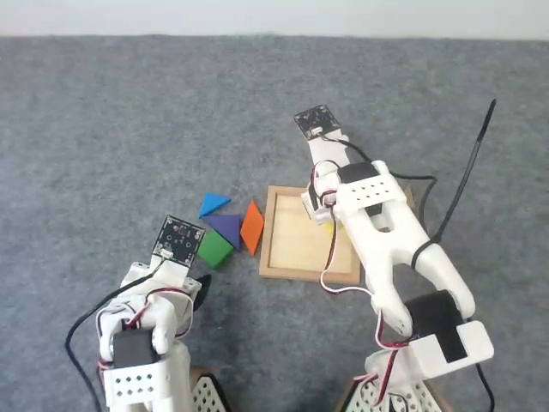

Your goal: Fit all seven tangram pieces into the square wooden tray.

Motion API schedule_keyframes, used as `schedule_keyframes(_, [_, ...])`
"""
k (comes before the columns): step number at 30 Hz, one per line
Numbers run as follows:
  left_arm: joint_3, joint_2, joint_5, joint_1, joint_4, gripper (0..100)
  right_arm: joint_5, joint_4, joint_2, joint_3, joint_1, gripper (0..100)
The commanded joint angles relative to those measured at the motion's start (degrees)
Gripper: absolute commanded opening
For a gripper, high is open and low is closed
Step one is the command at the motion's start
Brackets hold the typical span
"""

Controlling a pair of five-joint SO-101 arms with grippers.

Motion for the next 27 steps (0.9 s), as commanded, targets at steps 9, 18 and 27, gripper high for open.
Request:
schedule_keyframes(9, [-0.5,-1.1,0.4,0.2,0.2,28,-0.4,4.8,-1.3,-2.7,-8.5,14.7])
schedule_keyframes(18, [-0.5,-1.1,0.4,0.2,0.2,28,2.0,4.9,-2.2,-2.7,-14.2,14.7])
schedule_keyframes(27, [-0.5,-1.1,0.4,0.2,0.2,28,2.5,9.9,-9.7,-2.7,-8.6,14.7])
